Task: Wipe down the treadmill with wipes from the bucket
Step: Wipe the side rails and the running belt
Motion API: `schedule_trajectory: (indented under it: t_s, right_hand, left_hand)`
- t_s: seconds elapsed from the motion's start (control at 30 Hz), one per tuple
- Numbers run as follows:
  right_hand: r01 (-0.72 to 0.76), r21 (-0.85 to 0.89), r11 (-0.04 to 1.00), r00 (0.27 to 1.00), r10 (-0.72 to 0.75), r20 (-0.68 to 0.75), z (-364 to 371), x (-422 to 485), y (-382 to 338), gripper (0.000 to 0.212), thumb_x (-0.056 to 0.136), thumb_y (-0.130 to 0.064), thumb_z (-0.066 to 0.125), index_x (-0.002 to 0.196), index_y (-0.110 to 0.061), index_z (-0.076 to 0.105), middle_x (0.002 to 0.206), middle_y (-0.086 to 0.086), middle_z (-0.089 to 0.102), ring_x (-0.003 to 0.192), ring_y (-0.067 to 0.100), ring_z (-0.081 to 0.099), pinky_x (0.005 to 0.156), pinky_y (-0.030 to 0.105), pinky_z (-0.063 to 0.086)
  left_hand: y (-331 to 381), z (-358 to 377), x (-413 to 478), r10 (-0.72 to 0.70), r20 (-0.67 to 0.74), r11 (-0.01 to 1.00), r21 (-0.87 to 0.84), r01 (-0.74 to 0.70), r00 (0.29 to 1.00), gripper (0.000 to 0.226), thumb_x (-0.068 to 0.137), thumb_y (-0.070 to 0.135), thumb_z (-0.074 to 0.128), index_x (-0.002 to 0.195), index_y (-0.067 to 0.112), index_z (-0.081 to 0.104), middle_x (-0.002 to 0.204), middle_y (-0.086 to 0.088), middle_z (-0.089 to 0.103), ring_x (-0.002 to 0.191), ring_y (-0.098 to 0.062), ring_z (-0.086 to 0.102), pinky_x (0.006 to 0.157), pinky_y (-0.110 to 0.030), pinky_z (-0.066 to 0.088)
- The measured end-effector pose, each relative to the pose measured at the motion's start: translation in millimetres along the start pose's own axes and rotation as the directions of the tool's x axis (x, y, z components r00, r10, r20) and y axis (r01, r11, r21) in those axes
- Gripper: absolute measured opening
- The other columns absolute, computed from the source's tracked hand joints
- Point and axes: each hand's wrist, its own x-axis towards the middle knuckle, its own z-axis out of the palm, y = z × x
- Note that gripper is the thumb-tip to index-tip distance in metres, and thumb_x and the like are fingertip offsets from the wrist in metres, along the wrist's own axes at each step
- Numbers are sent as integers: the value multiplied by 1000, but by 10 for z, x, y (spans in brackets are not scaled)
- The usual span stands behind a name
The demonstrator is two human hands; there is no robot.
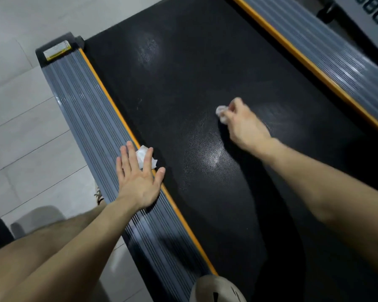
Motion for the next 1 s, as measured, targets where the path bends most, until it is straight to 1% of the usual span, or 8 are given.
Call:
schedule_trajectory:
  t_s: [0.13,0.23,0.37,0.5,0.6,0.73,0.87,1.0]
  right_hand:
    - [-215,1,977,975,214,-65,-41,153,-57,24,104,-23,48,120,-24,66,117,7,47,99,33,61,87,47,58]
    - [164,118,979,979,-176,103,207,-629,-765,25,97,-15,55,117,-22,67,116,2,49,96,25,60,83,43,58]
    - [548,205,811,775,-584,242,235,-1063,-830,34,96,-10,62,129,-14,69,123,4,58,107,23,57,94,35,54]
    - [48,-9,999,999,-48,16,-117,-99,72,30,100,-12,56,121,-27,70,114,6,54,103,30,59,91,43,57]
    - [-371,23,929,923,371,-105,-309,172,474,32,104,-17,51,124,-31,72,121,5,55,109,29,65,90,36,56]
    - [-79,121,990,995,71,66,-29,-553,-398,29,94,-17,57,115,-28,73,112,3,58,100,27,67,88,38,58]
    - [452,264,852,807,-516,286,289,-1420,-920,42,96,-11,57,137,-17,65,126,1,54,111,23,55,95,40,56]
    - [182,111,977,978,-192,83,23,-632,-70,36,95,-10,51,119,-30,71,117,3,60,105,28,61,92,42,56]
  left_hand:
    - [-27,-58,31,-9,85,1000,-3,10,996,81,102,77,12,169,37,-9,159,-11,-55,146,-27,-54,124,-48,-29]
    - [-6,-74,46,-30,104,999,17,29,994,82,101,77,13,169,37,-8,160,-13,-53,148,-29,-51,125,-50,-27]
    - [1,-65,40,-30,105,999,36,26,994,81,102,76,15,169,37,-8,161,-13,-52,149,-29,-50,125,-50,-27]
    - [6,-82,23,-19,104,1000,18,17,994,81,102,76,17,169,37,-6,161,-13,-51,148,-29,-50,125,-50,-27]
    - [2,-87,43,-33,127,999,28,30,991,82,101,77,16,169,38,-9,160,-13,-53,147,-29,-51,125,-50,-27]
    - [-1,-84,37,-39,122,998,44,33,992,82,100,78,14,168,38,-11,160,-13,-54,147,-29,-52,125,-50,-27]
    - [21,-80,36,-39,102,998,47,34,994,81,102,76,15,168,37,-9,162,-13,-51,149,-29,-49,124,-48,-28]
    - [18,-84,38,-32,80,999,30,30,996,80,103,75,17,169,37,-8,163,-12,-50,150,-28,-49,122,-47,-29]
